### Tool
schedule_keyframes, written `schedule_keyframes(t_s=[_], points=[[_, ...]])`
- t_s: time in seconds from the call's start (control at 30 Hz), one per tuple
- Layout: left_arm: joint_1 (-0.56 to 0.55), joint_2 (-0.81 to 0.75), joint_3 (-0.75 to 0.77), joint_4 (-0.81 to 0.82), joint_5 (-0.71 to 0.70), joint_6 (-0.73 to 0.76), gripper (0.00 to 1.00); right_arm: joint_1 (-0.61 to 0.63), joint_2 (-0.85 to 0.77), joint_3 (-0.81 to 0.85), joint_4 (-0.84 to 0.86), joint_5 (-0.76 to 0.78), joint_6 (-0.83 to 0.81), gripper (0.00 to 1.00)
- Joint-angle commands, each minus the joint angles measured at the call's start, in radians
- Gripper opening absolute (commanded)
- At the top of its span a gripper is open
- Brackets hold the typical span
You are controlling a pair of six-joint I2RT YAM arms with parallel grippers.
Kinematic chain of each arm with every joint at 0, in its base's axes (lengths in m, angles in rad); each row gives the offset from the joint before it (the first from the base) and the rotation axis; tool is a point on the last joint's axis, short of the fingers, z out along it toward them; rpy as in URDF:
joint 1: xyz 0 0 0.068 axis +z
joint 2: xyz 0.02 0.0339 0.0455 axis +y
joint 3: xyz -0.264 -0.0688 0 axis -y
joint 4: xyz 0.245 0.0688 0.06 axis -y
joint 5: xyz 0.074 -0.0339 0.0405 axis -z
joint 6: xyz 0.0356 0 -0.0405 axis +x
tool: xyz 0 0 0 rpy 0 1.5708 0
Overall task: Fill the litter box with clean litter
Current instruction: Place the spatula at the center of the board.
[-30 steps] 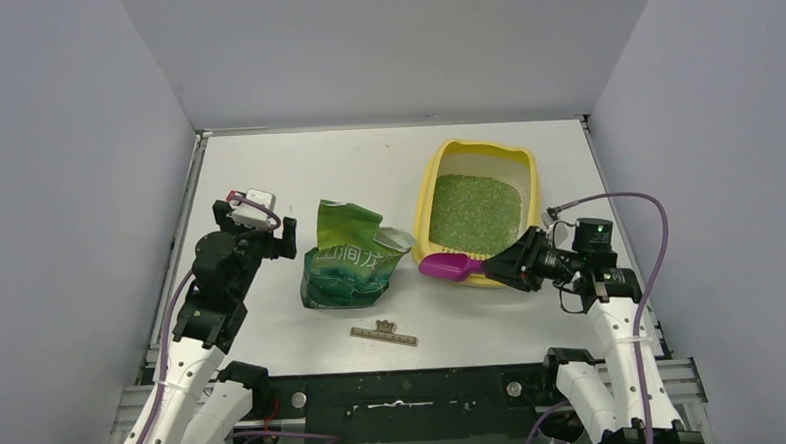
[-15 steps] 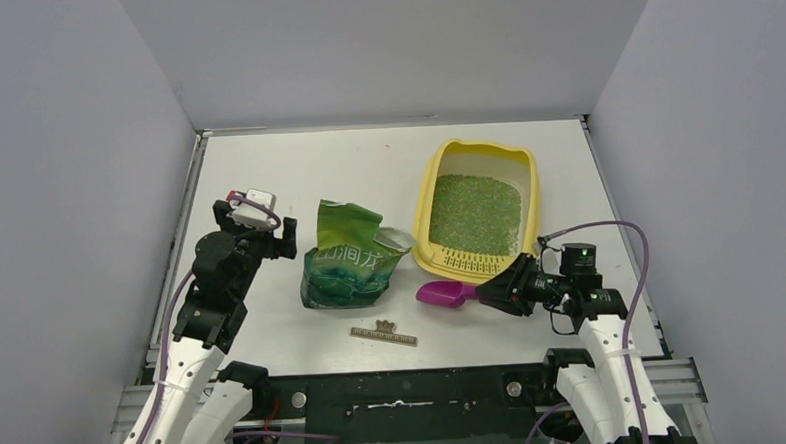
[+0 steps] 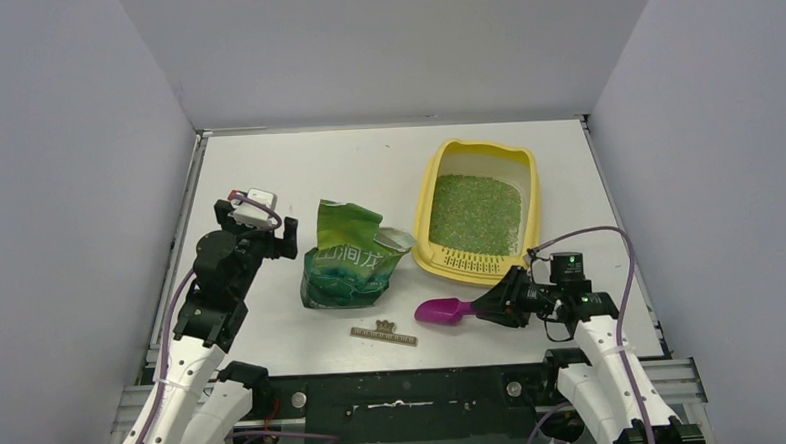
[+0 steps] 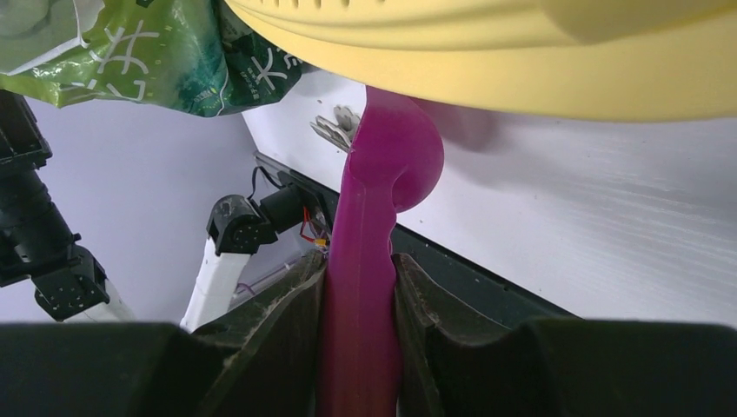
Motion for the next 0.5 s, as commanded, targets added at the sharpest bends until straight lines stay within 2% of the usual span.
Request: schedule_keyframes(t_s=[0.0,0.17,0.23,0.33,0.47], points=[[0.006,-0.002,0.042,0.046,0.011,-0.002,0.9,0.011,0.004,-0.017,0.045,0.025,-0.008,0.08],[0.007,0.0,0.042,0.045,0.014,-0.001,0.9,0.011,-0.001,-0.032,0.041,0.043,0.001,0.21],[0.006,0.001,0.042,0.045,0.014,-0.002,0.9,0.011,-0.007,-0.034,0.036,0.05,0.003,0.31],[0.007,0.001,0.043,0.045,0.016,-0.003,0.9,0.011,-0.021,-0.034,0.032,0.057,0.011,0.4],[0.007,-0.002,0.043,0.046,0.017,-0.003,0.9,0.011,-0.035,-0.036,0.047,0.056,0.034,0.46]])
